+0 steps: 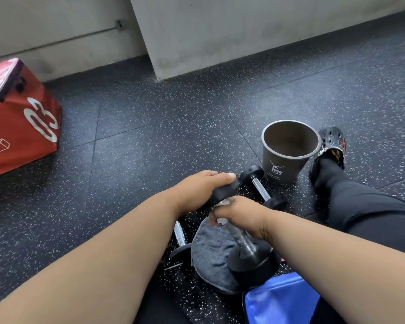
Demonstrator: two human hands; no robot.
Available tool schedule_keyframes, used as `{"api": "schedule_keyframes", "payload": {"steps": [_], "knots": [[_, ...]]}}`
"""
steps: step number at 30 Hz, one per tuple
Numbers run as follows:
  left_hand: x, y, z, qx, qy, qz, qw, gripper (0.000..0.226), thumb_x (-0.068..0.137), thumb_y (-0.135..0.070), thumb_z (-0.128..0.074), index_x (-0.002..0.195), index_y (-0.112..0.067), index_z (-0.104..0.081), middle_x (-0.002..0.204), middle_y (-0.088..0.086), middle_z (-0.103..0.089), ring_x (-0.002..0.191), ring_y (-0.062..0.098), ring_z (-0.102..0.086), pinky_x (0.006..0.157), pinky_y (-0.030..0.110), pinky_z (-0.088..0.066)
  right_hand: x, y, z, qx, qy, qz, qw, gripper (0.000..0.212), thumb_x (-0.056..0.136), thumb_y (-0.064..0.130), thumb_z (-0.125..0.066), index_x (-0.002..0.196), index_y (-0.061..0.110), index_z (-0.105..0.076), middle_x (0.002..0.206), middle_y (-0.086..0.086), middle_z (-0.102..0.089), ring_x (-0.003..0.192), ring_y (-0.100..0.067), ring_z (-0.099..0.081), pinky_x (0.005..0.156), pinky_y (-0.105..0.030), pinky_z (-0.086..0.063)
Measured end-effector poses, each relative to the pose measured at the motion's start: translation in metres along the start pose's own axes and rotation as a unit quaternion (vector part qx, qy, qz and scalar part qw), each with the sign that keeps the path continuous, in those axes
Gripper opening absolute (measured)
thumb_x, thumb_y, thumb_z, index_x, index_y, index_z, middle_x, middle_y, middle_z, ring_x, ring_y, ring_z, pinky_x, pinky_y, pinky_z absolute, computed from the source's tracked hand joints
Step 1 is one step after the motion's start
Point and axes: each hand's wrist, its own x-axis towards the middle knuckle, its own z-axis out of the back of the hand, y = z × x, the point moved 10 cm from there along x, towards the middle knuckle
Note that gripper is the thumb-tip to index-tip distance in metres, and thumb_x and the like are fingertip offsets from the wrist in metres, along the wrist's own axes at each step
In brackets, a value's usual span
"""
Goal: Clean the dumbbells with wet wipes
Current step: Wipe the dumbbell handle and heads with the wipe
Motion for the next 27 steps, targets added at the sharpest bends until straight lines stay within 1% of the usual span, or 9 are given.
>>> {"api": "schedule_keyframes", "payload": {"steps": [3, 7, 11, 13, 15, 20, 22, 26, 27], "knots": [[0.002, -0.002, -0.002, 0.003, 0.001, 0.002, 1.000, 0.033, 0.098, -0.059, -0.066, 0.088, -0.027, -0.069, 0.065, -0.021, -0.067, 0.053, -0.004, -0.058, 0.066, 0.023, -0.044, -0.004, -0.001, 0.001, -0.006, 0.025, -0.010, 1.000, 0.036, 0.067, 0.030, -0.071, 0.089, 0.003, -0.080, 0.100, -0.013, -0.081, 0.111, -0.036, -0.072, 0.112, -0.053, -0.048], [0.003, -0.002, 0.000, 0.028, -0.016, -0.001, 0.999, 0.051, 0.082, -0.077, -0.069, 0.100, -0.030, -0.074, 0.082, -0.014, -0.074, 0.069, 0.009, -0.064, 0.074, 0.035, -0.045, -0.012, 0.000, 0.002, 0.015, 0.019, -0.011, 1.000, 0.024, 0.077, 0.022, -0.073, 0.091, 0.005, -0.081, 0.098, -0.011, -0.082, 0.101, -0.032, -0.074, 0.107, -0.048, -0.049], [0.002, -0.007, -0.004, 0.039, -0.012, -0.010, 0.999, 0.066, 0.076, -0.083, -0.070, 0.108, -0.025, -0.075, 0.093, 0.003, -0.080, 0.079, 0.024, -0.076, 0.089, 0.046, -0.058, -0.019, 0.021, 0.009, 0.035, -0.066, 0.044, 0.996, 0.008, 0.083, 0.005, -0.074, 0.079, -0.001, -0.072, 0.063, 0.005, -0.067, 0.061, -0.005, -0.060, 0.066, -0.024, -0.049], [0.002, -0.008, -0.003, 0.037, -0.021, -0.018, 0.999, 0.064, 0.077, -0.079, -0.071, 0.109, -0.023, -0.075, 0.094, 0.000, -0.080, 0.080, 0.021, -0.076, 0.086, 0.041, -0.059, -0.022, 0.027, 0.008, 0.053, -0.098, 0.053, 0.992, 0.012, 0.088, 0.001, -0.073, 0.077, 0.002, -0.068, 0.044, 0.010, -0.052, 0.036, 0.000, -0.044, 0.042, -0.011, -0.034], [-0.005, -0.012, -0.005, 0.027, -0.014, -0.030, 0.999, 0.057, 0.081, -0.072, -0.069, 0.104, -0.019, -0.075, 0.088, 0.000, -0.077, 0.077, 0.021, -0.072, 0.077, 0.034, -0.056, -0.027, 0.029, 0.006, 0.041, -0.106, 0.053, 0.992, 0.011, 0.089, 0.002, -0.072, 0.078, 0.003, -0.068, 0.042, 0.010, -0.047, 0.029, -0.002, -0.036, 0.035, -0.011, -0.025], [-0.011, -0.004, 0.000, 0.039, -0.018, -0.022, 0.999, 0.052, 0.086, -0.074, -0.067, 0.103, -0.025, -0.071, 0.081, -0.005, -0.076, 0.068, 0.016, -0.069, 0.065, 0.026, -0.047, -0.031, 0.023, -0.001, -0.003, -0.068, 0.009, 0.998, 0.015, 0.089, 0.011, -0.068, 0.085, -0.002, -0.073, 0.041, 0.008, -0.052, 0.033, -0.005, -0.043, 0.044, -0.021, -0.034], [-0.010, 0.002, 0.005, 0.050, -0.037, -0.009, 0.998, 0.067, 0.076, -0.085, -0.067, 0.112, -0.028, -0.071, 0.093, -0.004, -0.077, 0.077, 0.011, -0.068, 0.077, 0.032, -0.047, -0.030, 0.019, -0.004, -0.008, -0.065, 0.007, 0.998, 0.015, 0.088, 0.019, -0.071, 0.080, 0.007, -0.074, 0.059, 0.006, -0.064, 0.046, -0.004, -0.051, 0.059, -0.028, -0.040], [-0.014, 0.007, 0.006, 0.051, -0.048, 0.011, 0.997, 0.082, 0.065, -0.091, -0.068, 0.127, -0.036, -0.069, 0.119, -0.010, -0.076, 0.108, 0.011, -0.071, 0.105, 0.041, -0.051, -0.032, 0.009, -0.004, 0.003, -0.073, -0.011, 0.997, 0.019, 0.089, 0.021, -0.072, 0.082, 0.003, -0.074, 0.072, -0.005, -0.063, 0.040, -0.007, -0.046, 0.045, -0.019, -0.036], [-0.014, 0.007, 0.006, 0.056, -0.054, 0.015, 0.997, 0.090, 0.063, -0.093, -0.068, 0.133, -0.037, -0.066, 0.126, -0.010, -0.074, 0.116, 0.013, -0.069, 0.110, 0.043, -0.049, -0.033, 0.009, -0.003, 0.004, -0.076, -0.012, 0.997, 0.022, 0.088, 0.022, -0.073, 0.084, 0.001, -0.074, 0.075, -0.007, -0.066, 0.047, -0.009, -0.051, 0.050, -0.020, -0.039]]}}
